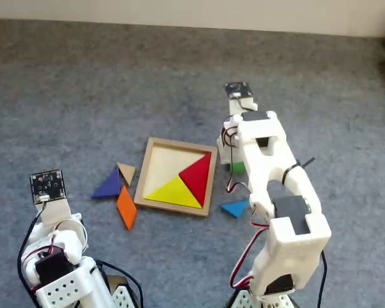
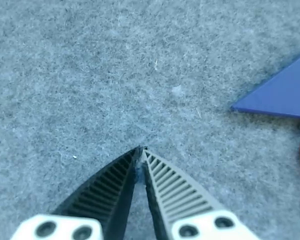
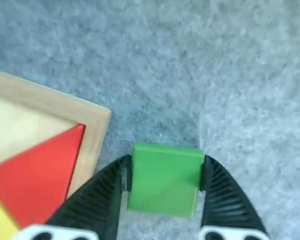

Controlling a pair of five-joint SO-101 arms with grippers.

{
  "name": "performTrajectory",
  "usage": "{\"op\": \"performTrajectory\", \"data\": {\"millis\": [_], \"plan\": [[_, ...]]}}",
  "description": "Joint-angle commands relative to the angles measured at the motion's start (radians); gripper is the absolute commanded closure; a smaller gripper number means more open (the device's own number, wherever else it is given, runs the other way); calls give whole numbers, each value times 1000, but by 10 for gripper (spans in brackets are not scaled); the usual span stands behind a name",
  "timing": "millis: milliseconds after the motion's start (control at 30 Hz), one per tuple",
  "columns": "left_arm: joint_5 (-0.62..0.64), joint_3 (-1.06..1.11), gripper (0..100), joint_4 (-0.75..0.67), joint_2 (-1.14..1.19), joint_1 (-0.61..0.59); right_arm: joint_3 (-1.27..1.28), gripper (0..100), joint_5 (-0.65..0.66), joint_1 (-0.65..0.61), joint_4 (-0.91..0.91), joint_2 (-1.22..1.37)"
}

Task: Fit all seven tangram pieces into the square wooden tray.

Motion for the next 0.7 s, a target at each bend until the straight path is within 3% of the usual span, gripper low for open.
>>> {"op": "performTrajectory", "data": {"millis": [0, 300, 667], "plan": [[9, 19, 993, 3, -38, -4, -58, 864, 0, -25, 16, -125], [9, 19, 993, 3, -38, -4, -19, 864, 0, -188, 5, -234], [9, 19, 993, 3, -38, -4, -10, 864, 0, -374, -213, -81]]}}
